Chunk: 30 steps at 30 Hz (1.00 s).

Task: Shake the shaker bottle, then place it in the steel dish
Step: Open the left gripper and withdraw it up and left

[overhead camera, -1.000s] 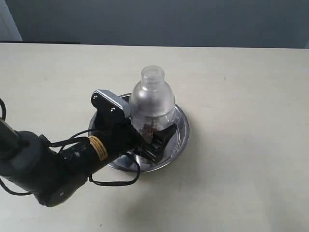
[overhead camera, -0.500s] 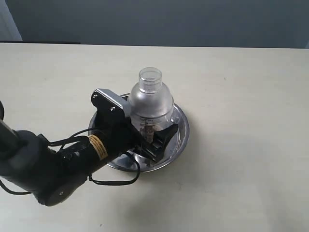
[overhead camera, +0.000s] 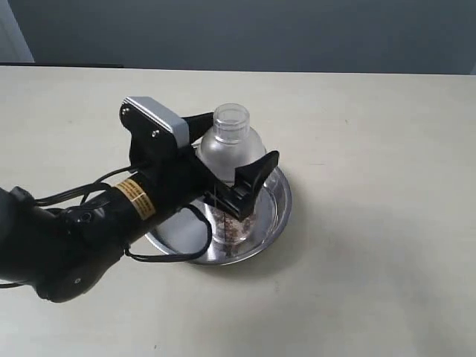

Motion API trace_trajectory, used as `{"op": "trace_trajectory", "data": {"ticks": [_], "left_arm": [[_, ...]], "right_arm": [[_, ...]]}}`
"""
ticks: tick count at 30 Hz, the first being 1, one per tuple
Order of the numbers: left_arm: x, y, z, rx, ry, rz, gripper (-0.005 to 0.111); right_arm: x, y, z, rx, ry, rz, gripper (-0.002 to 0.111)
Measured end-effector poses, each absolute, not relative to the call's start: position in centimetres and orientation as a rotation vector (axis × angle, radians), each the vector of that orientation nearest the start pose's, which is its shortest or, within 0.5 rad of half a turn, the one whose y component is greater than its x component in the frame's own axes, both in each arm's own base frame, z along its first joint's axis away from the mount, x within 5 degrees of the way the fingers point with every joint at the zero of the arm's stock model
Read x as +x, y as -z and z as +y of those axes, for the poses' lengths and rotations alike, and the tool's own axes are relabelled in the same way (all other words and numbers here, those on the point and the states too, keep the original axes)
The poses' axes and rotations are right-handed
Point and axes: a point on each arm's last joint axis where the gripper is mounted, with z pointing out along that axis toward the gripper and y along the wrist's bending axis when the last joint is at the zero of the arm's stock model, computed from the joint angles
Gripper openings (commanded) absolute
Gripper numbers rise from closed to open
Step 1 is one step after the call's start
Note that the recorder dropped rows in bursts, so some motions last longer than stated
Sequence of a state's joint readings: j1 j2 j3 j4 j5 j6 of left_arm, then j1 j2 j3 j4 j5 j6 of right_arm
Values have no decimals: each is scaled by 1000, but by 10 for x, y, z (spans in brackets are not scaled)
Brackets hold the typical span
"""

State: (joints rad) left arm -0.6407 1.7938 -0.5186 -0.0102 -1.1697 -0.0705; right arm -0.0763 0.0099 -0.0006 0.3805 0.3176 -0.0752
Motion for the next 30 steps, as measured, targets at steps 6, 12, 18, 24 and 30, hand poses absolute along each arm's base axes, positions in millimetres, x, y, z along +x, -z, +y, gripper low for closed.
{"op": "trace_trajectory", "data": {"ticks": [6,12,18,24,30], "left_arm": [[242,-185,-178,455,524,1520,104],[233,-211,-171,535,431,1525,73],[215,-248,-157,572,390,1517,30],[191,-281,-139,629,335,1498,0],[164,-310,-118,573,368,1490,0]], "right_arm": [[55,-186,6,242,-256,1778,-1],[55,-186,6,242,-256,1778,-1],[55,-186,6,242,-256,1778,-1],[55,-186,6,242,-256,1778,-1],[55,-186,6,242,-256,1778,-1]]}}
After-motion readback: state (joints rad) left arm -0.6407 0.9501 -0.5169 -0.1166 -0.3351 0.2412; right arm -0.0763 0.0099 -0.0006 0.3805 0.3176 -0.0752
